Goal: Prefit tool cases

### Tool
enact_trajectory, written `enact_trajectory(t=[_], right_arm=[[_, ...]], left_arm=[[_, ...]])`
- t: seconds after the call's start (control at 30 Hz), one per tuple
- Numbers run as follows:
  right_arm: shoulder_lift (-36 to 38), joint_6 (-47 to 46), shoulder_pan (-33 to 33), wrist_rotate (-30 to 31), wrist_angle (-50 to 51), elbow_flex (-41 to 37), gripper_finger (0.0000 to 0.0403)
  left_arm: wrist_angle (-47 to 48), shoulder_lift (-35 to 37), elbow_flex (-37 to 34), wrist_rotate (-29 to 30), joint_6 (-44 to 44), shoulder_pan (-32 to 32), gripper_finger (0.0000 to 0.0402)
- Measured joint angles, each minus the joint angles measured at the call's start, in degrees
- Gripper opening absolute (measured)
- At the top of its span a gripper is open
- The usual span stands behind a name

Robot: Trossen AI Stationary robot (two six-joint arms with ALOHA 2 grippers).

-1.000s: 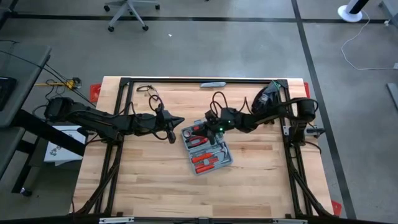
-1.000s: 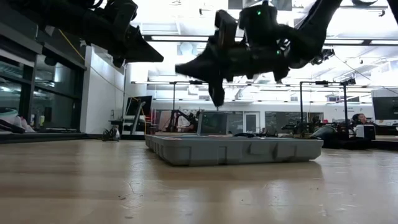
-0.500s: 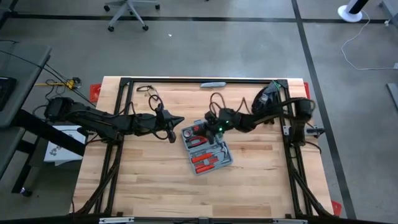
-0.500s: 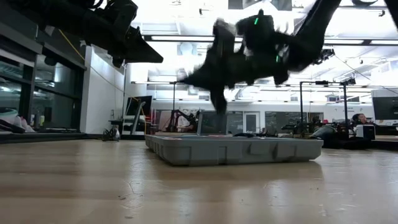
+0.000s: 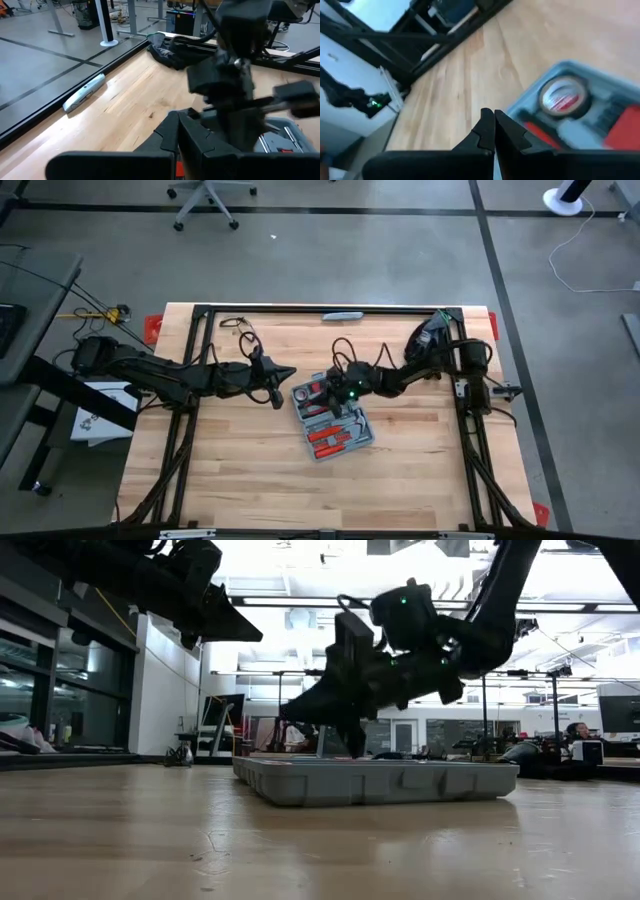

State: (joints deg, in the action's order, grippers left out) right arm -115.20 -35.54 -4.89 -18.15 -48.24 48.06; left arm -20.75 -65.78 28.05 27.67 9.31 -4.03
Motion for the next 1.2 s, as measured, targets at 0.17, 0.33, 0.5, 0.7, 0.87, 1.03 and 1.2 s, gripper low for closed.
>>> enact_trajectory(t=[0.17, 0.33, 0.5, 0.7, 0.87, 1.03, 1.2], right_arm=[[3.04, 2.23, 0.09, 0.59, 2.13, -0.25, 0.0000], [5.90, 4.43, 0.59, 0.75, 2.49, -0.15, 0.0000], [6.52, 5.18, 0.87, 0.80, 2.39, -0.14, 0.0000], [6.50, 6.00, 0.87, 0.80, 5.53, -0.16, 0.0000], [6.48, 6.02, 0.87, 0.80, 5.98, -0.16, 0.0000], [6.49, 7.92, 0.94, 1.97, 10.26, -0.14, 0.0000], [6.49, 9.05, 1.56, 7.77, 18.54, -0.14, 0.0000]], left_arm=[[0.05, 0.00, 0.00, -0.01, 0.05, 0.00, 0.0000], [0.09, 0.00, 0.00, -0.01, 0.03, 0.00, 0.0000], [0.15, 0.00, 0.00, 0.10, 0.01, 0.00, 0.0000], [0.15, -0.02, 0.00, 0.47, -0.01, 0.00, 0.0000], [0.17, -0.04, 0.00, 0.66, -0.01, 0.00, 0.0000], [0.17, -0.04, 0.00, 0.73, -0.01, 0.00, 0.0000], [-0.18, -0.65, 0.00, 1.46, 0.01, 0.00, 0.0000]])
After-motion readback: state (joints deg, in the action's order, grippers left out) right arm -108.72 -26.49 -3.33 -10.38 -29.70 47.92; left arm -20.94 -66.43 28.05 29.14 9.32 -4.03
